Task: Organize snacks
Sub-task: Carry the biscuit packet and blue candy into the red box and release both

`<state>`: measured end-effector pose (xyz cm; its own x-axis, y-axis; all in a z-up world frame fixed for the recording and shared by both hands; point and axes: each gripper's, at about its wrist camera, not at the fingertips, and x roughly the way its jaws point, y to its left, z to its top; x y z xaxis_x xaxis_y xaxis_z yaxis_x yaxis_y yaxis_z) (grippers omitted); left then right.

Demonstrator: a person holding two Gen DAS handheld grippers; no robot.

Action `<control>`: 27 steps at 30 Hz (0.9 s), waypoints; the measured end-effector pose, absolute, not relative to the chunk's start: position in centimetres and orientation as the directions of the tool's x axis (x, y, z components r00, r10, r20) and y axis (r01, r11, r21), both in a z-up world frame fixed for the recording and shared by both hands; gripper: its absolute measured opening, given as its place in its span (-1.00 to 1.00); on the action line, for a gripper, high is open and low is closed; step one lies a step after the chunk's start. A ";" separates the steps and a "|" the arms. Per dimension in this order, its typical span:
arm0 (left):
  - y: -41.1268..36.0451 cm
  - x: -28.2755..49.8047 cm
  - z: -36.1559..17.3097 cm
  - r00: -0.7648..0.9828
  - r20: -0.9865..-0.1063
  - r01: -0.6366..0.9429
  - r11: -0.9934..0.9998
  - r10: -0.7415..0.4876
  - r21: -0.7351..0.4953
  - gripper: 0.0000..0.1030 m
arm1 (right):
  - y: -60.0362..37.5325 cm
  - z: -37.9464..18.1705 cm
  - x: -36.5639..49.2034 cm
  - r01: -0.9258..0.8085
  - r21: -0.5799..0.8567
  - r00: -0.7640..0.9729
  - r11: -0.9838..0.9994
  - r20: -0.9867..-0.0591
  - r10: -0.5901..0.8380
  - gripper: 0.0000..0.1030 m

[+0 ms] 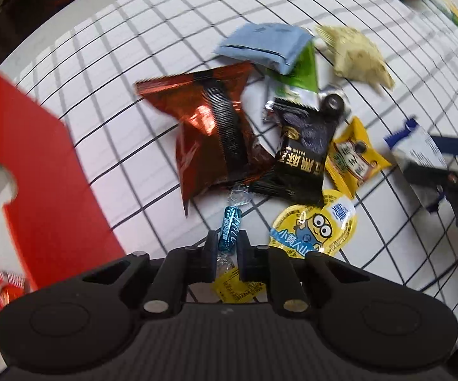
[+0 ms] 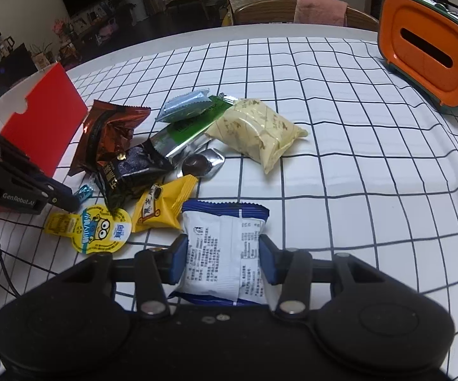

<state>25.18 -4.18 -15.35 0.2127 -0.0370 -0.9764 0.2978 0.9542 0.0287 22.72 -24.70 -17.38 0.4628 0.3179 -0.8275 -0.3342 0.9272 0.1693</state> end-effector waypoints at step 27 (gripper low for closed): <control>1.6 17.7 -7.4 0.408 -0.902 0.093 0.990 -0.138 -0.109 -0.80 | -19.1 -8.8 17.9 -0.423 0.145 0.538 0.894 -0.754 0.377 -0.14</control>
<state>17.74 1.57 -7.37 0.4084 -0.1380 -0.9023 0.0933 0.9896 -0.1092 17.85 -19.07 -8.82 0.5380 0.3765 -0.7542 -0.4230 0.8945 0.1448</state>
